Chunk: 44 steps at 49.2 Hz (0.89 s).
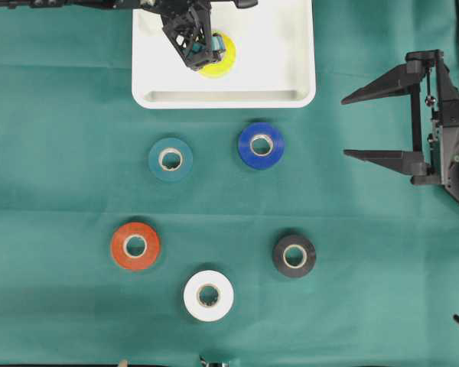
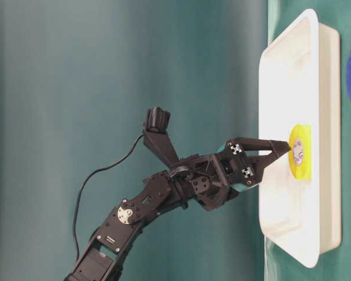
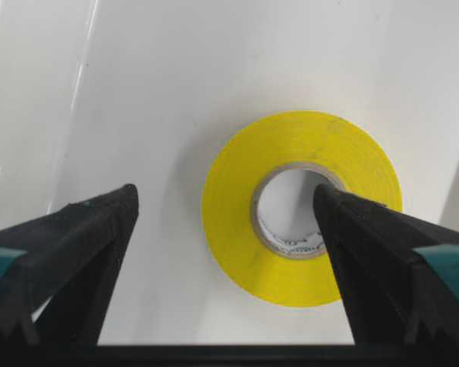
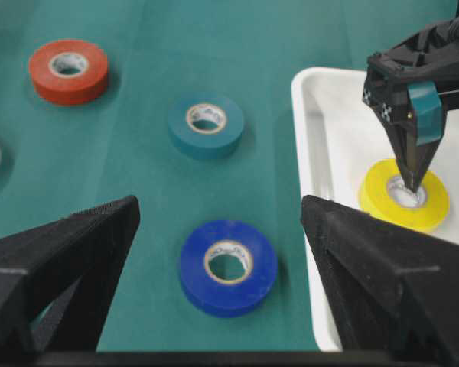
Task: Pick up the tape from a random location and place it into the white case.
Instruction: 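Lower the yellow roll into the tray and open the left gripper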
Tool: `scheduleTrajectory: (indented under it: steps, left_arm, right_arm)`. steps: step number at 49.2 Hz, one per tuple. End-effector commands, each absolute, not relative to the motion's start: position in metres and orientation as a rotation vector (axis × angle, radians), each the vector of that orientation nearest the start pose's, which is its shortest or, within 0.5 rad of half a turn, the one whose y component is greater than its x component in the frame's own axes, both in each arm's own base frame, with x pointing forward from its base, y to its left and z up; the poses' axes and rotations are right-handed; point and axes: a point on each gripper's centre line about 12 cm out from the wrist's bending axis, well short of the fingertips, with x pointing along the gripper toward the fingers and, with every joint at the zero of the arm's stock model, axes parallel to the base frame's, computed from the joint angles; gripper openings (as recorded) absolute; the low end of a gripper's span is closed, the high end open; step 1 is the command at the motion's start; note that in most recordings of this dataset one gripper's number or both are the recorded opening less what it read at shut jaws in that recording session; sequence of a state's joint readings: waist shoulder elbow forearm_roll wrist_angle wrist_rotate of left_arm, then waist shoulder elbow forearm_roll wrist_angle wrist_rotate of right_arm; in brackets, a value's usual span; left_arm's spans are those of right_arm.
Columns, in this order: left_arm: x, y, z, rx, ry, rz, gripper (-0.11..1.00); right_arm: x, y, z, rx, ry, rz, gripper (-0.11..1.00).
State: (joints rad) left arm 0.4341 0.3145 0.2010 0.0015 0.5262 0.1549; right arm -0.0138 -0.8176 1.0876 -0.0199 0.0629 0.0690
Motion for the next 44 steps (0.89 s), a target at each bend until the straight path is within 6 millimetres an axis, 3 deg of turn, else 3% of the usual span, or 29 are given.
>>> scheduleTrajectory:
  steps: [1, 14, 21, 44]
  left_arm:
    - [0.429, 0.2, 0.158, -0.08, 1.012, 0.32, 0.99]
    - [0.429, 0.2, 0.158, -0.057, 1.021, 0.307, 0.99]
    - [0.426, 0.199, 0.17, -0.051, 1.014, 0.306, 0.99]
    - [0.413, 0.182, 0.27, -0.016, 0.92, 0.3, 0.99]
  right_arm:
    - [0.226, -0.003, 0.264, 0.048, 0.309, -0.022, 0.92]
    - [0.226, -0.003, 0.265, 0.049, 0.308, -0.022, 0.92]
    - [0.226, -0.004, 0.265, 0.049, 0.308, -0.024, 0.92]
    - [0.226, -0.003, 0.267, 0.048, 0.305, -0.022, 0.92]
